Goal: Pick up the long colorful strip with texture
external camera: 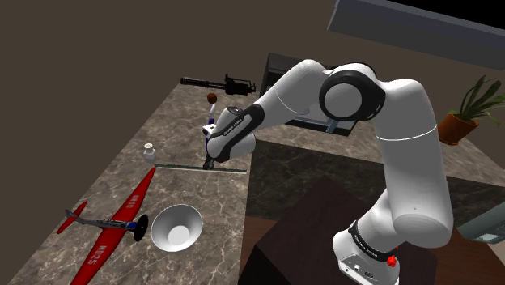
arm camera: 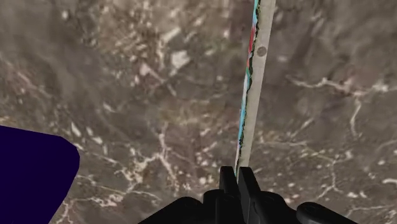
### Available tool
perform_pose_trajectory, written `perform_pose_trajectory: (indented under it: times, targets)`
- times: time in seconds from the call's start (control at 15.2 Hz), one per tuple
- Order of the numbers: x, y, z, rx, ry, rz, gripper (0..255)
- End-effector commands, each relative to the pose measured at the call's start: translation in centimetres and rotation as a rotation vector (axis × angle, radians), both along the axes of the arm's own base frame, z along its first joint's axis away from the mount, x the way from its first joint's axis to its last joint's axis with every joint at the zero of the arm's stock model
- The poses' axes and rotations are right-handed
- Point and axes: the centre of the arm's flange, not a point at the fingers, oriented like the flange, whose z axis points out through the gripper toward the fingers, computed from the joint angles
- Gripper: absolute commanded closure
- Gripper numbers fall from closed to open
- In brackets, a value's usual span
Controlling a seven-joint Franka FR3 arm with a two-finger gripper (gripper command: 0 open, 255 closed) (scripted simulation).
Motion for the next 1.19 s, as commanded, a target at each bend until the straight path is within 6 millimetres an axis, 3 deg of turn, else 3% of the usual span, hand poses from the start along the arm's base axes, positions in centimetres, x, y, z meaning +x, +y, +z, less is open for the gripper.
perform_pose_trajectory:
  times: [0.0,0.13,1.12]
  targets:
    - [0.0,0.0,0.0,0.0,0.0,0.0,255]
    - [0.0,0.0,0.0,0.0,0.0,0.0,255]
    - [0.0,0.0,7.9,0.0,0.0,0.0,255]
